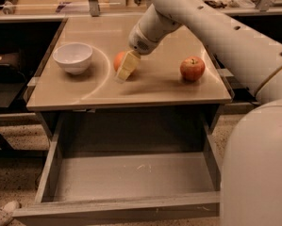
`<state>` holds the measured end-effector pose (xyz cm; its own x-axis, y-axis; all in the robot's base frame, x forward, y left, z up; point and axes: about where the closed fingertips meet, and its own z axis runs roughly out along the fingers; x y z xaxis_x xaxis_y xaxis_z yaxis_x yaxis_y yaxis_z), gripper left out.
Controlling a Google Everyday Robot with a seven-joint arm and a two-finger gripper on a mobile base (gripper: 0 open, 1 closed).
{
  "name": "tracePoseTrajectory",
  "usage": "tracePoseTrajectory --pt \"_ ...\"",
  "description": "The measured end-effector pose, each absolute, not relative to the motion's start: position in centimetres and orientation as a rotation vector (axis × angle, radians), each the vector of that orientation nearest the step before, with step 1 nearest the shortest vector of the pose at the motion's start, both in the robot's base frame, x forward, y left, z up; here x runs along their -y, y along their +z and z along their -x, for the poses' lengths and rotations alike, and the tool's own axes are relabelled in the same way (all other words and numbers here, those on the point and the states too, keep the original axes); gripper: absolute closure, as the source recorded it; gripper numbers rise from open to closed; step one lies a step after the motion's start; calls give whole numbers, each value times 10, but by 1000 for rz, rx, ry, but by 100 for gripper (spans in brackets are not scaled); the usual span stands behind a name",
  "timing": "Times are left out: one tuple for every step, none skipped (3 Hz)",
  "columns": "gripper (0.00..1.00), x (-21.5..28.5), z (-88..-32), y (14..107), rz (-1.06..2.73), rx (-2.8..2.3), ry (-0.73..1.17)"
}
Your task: Place orange into top drawer
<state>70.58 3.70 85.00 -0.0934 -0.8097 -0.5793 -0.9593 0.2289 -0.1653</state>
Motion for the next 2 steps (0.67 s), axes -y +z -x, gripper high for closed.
tracePoseTrajectory --pt "0 -35 -714 845 1634 -1933 349" --pt "18 -35 -715 844 1634 -1933 349"
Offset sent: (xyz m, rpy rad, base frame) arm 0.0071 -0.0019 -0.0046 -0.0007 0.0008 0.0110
